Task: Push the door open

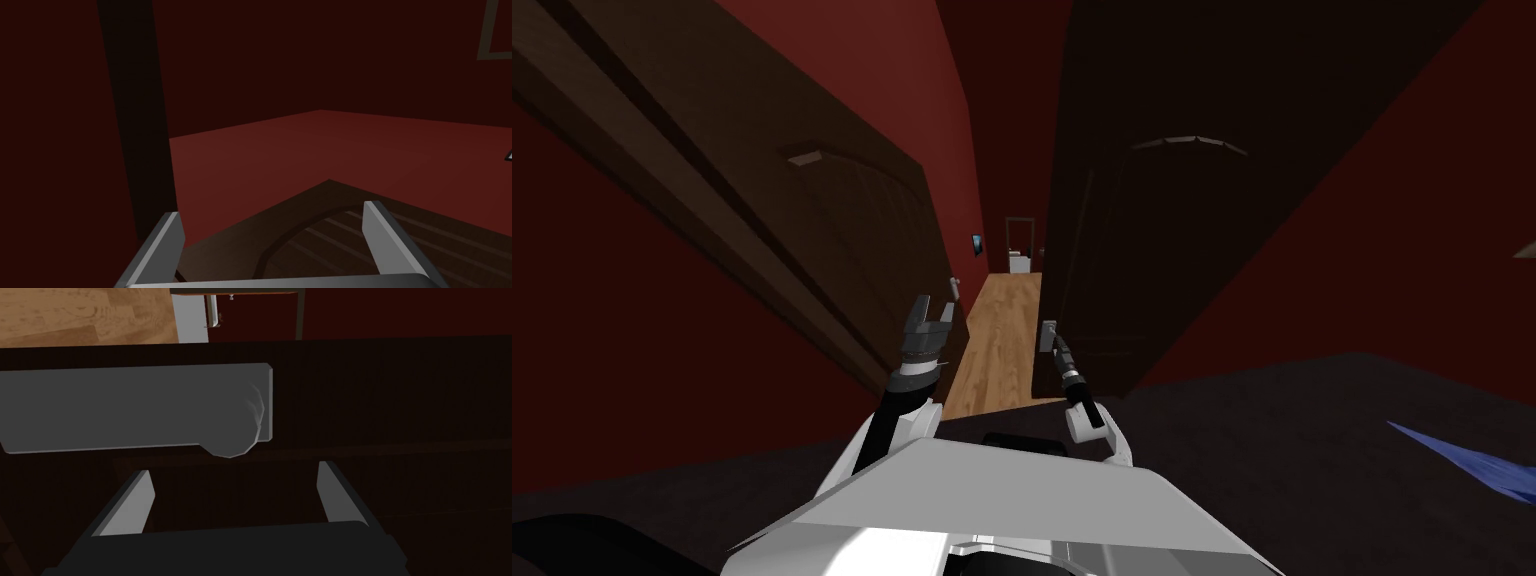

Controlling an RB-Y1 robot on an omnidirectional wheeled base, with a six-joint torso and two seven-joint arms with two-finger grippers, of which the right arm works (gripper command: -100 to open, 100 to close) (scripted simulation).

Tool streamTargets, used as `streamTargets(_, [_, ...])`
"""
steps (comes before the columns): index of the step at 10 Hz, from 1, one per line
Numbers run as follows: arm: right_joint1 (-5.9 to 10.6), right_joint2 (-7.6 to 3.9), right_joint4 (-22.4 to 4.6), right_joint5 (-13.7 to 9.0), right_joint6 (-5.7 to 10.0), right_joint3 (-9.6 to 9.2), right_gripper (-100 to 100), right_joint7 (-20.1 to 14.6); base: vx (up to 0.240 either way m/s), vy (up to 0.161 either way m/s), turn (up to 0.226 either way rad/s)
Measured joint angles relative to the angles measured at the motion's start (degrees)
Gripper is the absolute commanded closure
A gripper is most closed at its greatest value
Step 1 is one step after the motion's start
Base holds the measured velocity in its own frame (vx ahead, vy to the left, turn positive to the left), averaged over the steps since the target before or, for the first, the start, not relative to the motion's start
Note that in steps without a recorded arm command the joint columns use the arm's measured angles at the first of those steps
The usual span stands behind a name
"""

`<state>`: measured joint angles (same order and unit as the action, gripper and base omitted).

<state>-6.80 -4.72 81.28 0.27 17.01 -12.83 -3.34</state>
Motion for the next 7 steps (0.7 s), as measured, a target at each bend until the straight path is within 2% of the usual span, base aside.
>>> streamTargets(3, [1.06, 0.63, -1.7, 0.0, 0.50, 0.66, -100, 0.2, 0.185, 0.051, 0.018])
streamTargets(4, [1.31, 0.82, -2.1, -0.1, 0.62, 0.81, -100, 0.2, 0.076, 0.010, 0.003])
streamTargets(5, [1.35, 0.85, -2.1, -0.1, 0.65, 0.82, 100, 0.2, -0.008, 0.001, -0.005])
streamTargets(7, [1.38, 0.83, -2.0, -0.1, 0.67, 0.83, 100, 0.2, -0.027, -0.004, 0.005])
